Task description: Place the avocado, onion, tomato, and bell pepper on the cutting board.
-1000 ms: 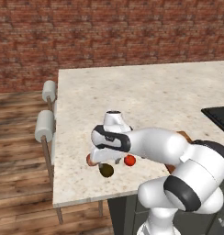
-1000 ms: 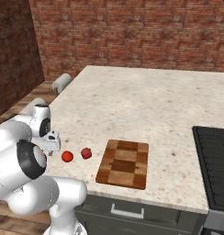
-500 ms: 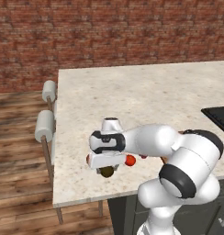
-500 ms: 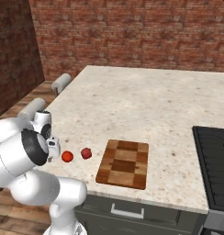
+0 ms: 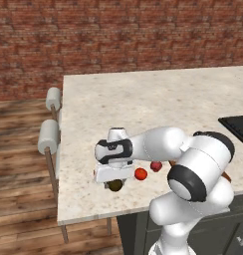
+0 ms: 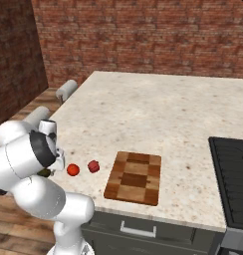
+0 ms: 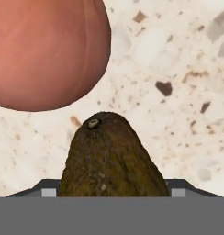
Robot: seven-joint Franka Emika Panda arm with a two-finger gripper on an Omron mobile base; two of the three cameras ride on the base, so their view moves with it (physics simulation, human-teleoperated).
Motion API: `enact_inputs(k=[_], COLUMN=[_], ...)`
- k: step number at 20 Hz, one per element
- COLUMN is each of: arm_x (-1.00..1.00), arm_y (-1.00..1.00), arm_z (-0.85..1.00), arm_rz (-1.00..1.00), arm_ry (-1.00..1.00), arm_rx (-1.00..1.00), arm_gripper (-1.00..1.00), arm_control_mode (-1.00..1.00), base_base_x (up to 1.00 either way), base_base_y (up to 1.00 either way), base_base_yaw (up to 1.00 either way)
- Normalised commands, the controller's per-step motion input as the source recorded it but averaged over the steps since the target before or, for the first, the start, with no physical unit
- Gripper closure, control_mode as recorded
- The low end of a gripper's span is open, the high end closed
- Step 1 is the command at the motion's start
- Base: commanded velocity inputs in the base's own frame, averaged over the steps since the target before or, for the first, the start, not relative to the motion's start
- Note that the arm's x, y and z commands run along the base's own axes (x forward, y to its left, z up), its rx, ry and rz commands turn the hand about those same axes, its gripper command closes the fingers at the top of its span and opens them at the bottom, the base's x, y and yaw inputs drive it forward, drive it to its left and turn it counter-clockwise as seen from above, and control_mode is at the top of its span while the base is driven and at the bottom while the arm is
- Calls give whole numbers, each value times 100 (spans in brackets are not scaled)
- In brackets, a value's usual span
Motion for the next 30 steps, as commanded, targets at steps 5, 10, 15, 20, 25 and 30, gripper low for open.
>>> enact_inputs(k=[5, 10, 15, 20, 25, 30], arm_x=[-2, -1, 0, 0, 0, 0], arm_y=[-9, -33, -50, -52, -62, -58], arm_z=[33, 56, 60, 59, 56, 44], arm_rz=[-1, 0, 0, 0, 0, 0], arm_ry=[0, 0, 0, -1, -1, 0], arm_rx=[0, 0, 0, -6, -7, -5], arm_gripper=[100, 100, 100, 100, 100, 100], arm_control_mode=[-100, -100, -100, -100, -100, -100], base_base_x=[0, 0, 0, 0, 0, 0], base_base_y=[0, 0, 0, 0, 0, 0], base_base_yaw=[0, 0, 0, 0, 0, 0])
